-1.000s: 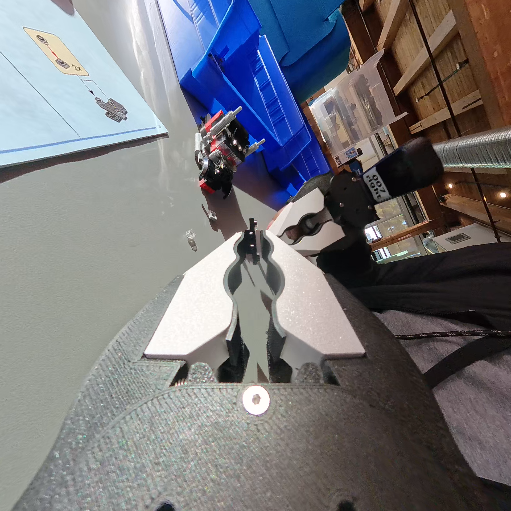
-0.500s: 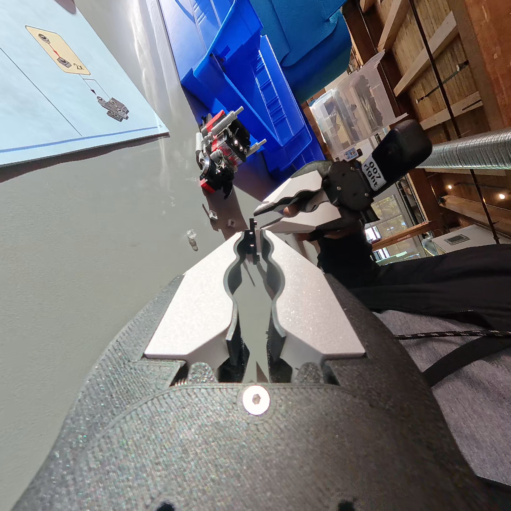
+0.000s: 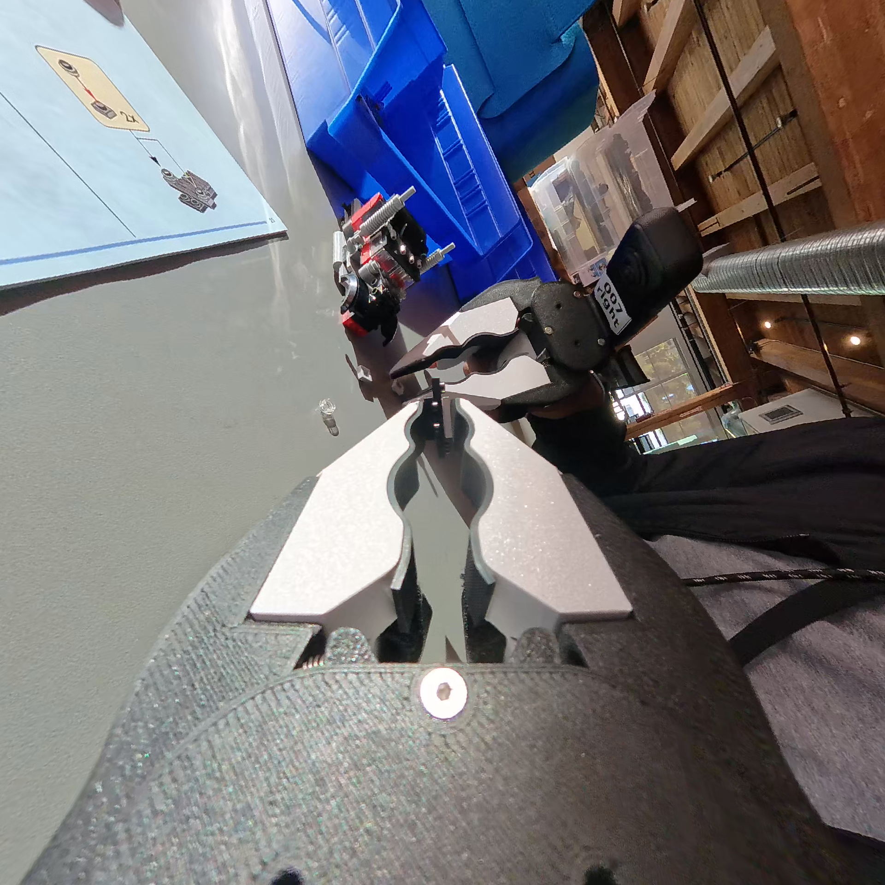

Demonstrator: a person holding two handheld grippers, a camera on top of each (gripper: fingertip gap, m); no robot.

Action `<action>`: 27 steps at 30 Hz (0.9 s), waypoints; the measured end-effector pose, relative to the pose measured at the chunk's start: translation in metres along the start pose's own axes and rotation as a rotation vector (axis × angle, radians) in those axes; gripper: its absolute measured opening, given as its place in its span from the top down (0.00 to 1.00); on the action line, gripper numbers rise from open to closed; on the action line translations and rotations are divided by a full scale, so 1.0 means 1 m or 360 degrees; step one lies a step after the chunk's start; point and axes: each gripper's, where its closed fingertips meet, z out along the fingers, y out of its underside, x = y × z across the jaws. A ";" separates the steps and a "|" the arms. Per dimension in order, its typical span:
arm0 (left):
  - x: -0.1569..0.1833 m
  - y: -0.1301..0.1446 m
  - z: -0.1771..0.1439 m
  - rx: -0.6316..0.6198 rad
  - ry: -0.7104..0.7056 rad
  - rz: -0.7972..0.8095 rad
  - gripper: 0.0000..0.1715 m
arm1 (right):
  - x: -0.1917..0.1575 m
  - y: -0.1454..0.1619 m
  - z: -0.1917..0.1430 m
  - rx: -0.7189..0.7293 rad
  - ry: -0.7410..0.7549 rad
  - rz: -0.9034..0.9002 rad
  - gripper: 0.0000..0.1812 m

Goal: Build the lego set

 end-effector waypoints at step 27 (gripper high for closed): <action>-0.001 0.000 0.000 -0.0004 -0.0010 0.0002 0.94 | -0.009 0.000 -0.034 0.0114 -0.0061 0.0006 0.91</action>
